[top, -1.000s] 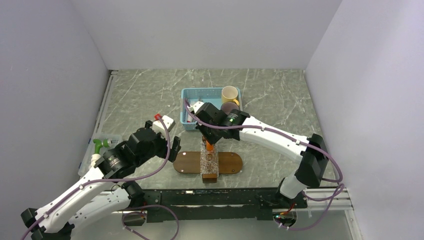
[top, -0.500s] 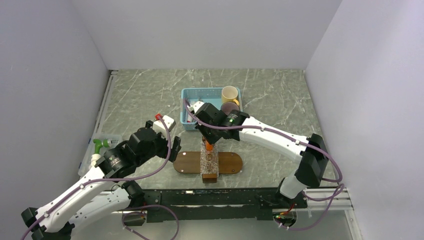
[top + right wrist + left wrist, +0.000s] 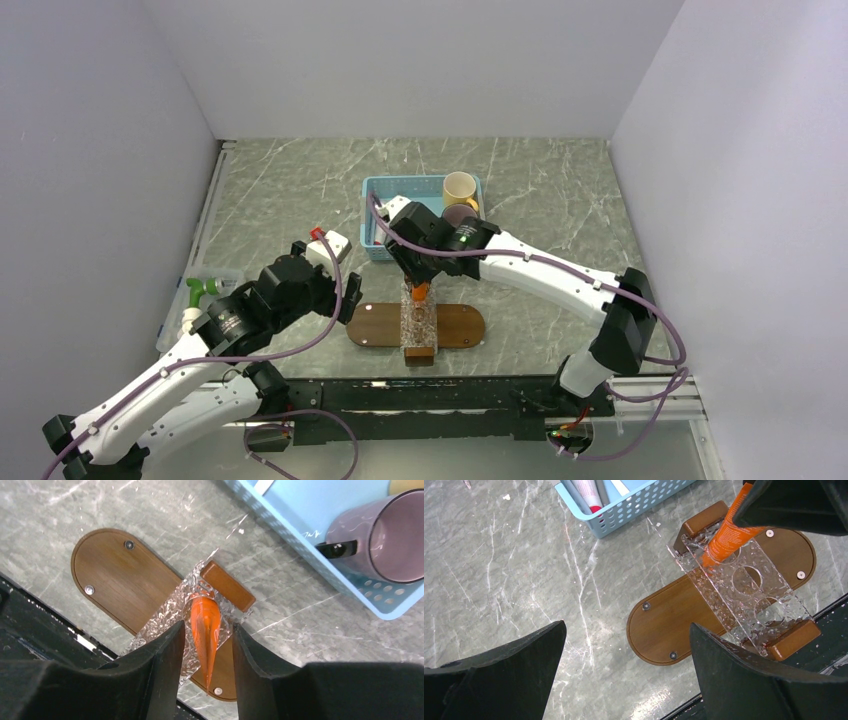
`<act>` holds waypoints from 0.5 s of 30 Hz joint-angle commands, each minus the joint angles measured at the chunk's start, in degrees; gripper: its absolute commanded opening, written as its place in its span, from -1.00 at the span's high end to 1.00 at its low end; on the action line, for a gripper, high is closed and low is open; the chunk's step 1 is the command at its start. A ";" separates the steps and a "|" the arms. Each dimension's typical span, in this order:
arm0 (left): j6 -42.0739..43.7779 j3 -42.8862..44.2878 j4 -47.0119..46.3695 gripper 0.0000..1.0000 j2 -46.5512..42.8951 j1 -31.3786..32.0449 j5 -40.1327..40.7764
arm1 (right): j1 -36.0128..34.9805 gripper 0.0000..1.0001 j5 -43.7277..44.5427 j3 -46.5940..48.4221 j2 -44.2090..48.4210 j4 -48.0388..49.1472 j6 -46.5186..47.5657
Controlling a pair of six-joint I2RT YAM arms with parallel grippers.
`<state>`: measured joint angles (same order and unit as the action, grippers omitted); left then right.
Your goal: Prepare toiletry sets of a toothbrush and toothpaste on the tray
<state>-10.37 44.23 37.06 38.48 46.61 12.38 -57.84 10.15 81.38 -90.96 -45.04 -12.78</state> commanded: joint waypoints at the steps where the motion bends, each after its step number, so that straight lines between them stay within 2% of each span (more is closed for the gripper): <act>1: -0.51 0.22 -2.51 -0.99 -0.27 0.24 0.63 | -0.14 0.15 4.85 5.34 2.71 0.07 -1.24; 9: -0.29 0.33 -2.47 -0.99 -0.43 0.19 0.72 | 2.33 0.14 6.63 15.60 -3.22 -1.30 -3.31; 15: 0.05 0.32 -2.32 -0.99 -0.98 0.24 1.60 | 5.83 0.15 5.14 25.84 -12.38 -3.89 -4.76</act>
<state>-10.33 44.23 37.08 38.35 46.61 12.45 -53.89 14.70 100.38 -97.32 -46.76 -15.70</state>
